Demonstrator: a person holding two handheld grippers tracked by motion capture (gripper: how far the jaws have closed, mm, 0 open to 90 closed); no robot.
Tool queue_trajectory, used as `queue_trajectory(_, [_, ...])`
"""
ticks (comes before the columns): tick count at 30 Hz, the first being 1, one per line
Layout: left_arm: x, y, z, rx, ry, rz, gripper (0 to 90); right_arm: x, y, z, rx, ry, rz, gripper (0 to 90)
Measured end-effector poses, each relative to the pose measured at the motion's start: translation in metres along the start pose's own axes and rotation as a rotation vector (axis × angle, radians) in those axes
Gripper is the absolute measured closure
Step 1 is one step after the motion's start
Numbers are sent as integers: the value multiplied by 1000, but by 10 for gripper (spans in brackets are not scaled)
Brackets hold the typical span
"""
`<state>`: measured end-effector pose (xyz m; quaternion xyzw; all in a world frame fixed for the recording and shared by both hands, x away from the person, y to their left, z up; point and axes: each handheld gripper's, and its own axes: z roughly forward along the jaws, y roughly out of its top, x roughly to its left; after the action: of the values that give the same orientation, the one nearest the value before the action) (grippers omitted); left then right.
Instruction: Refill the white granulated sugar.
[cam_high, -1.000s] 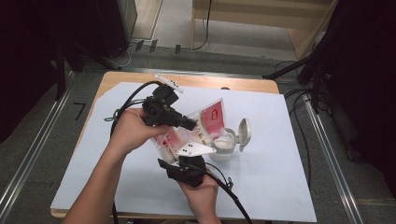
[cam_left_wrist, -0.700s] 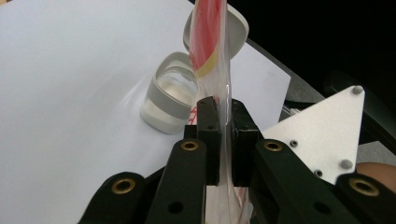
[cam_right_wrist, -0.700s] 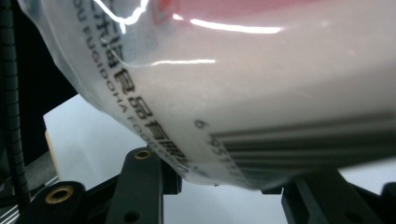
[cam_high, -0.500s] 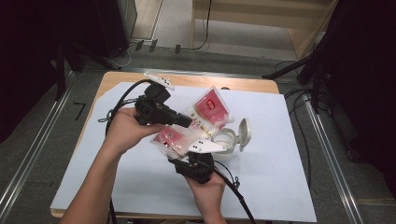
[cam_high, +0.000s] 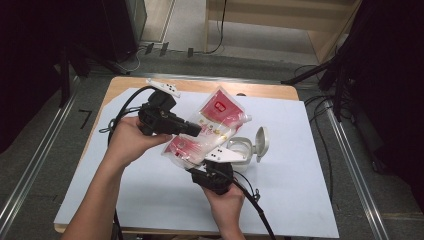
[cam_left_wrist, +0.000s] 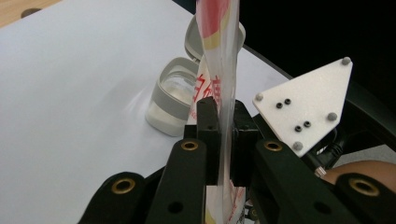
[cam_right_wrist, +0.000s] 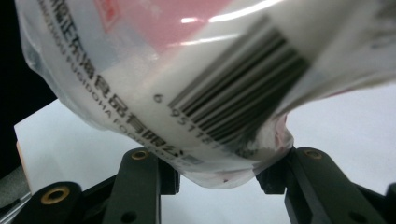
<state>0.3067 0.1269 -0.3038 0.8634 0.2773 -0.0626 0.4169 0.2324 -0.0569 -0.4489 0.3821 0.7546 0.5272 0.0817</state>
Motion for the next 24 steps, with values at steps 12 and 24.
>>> queue_trajectory(12, [-6, -11, -6, -19, 20, 31, 865, -13, 1, -2, -3, -39, 71, 596])
queue_trajectory(24, [-9, -15, -6, -14, 15, 61, 863, -24, 5, -10, -10, -84, 78, 601])
